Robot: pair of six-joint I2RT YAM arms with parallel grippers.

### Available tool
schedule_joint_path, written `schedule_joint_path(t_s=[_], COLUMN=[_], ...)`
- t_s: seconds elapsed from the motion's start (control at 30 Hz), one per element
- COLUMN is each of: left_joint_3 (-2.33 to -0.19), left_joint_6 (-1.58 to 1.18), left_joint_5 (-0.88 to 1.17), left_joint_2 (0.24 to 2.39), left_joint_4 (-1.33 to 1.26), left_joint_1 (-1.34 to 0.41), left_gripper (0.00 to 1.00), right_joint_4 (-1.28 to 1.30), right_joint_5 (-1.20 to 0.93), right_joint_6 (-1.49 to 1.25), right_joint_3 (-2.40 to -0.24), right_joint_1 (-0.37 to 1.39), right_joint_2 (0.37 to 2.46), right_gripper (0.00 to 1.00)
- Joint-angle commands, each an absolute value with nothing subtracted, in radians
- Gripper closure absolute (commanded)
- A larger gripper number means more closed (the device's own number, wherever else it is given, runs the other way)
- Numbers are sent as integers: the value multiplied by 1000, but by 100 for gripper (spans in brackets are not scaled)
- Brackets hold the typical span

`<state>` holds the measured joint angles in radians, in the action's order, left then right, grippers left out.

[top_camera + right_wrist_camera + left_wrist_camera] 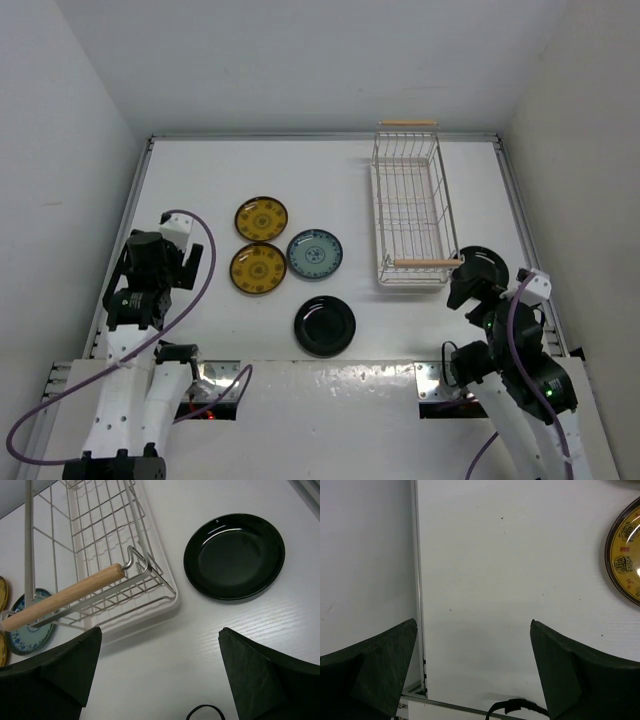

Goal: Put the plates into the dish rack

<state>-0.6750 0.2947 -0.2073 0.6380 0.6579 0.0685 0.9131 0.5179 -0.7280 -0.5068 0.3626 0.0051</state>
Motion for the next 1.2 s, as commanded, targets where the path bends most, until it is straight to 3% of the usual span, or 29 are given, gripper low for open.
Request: schedule_joint_path(t_s=[0.0, 0.1, 0.23, 0.33, 0.37, 0.4, 0.5, 0.8, 1.07, 1.17], left_joint_3=[-673, -683, -765, -1021, -1196, -1283, -1544, -1883, -1873, -1813], left_joint_6=[310, 301, 362, 362, 333, 333, 319, 224, 235, 249], left_joint_5=[-186, -186, -82, -34, -23, 38, 190, 264, 431, 442], left_joint_2=[635, 646, 815, 1033, 1120, 1293, 1515, 2104, 2243, 2252], left_joint_4=[669, 669, 724, 819, 909, 954, 1034, 974, 965, 956], left_joint_1=[95, 95, 95, 74, 65, 52, 23, 17, 17, 6], left_gripper=[0, 0, 0, 0, 0, 0, 0, 4, 15, 28], right_joint_4=[870, 851, 831, 862, 870, 888, 874, 700, 554, 482], right_joint_5=[459, 410, 373, 417, 426, 428, 417, 426, 446, 456], right_joint_6=[-701, -673, -551, -519, -500, -491, -465, -555, -430, -370], right_joint_3=[-509, -543, -621, -738, -800, -830, -966, -887, -952, -1004], right_joint_1=[365, 365, 368, 364, 364, 364, 362, 362, 360, 357], right_joint_2=[-5, 58, 236, 432, 475, 513, 693, 677, 803, 914], right_gripper=[1, 1, 1, 1, 1, 1, 1, 1, 1, 1])
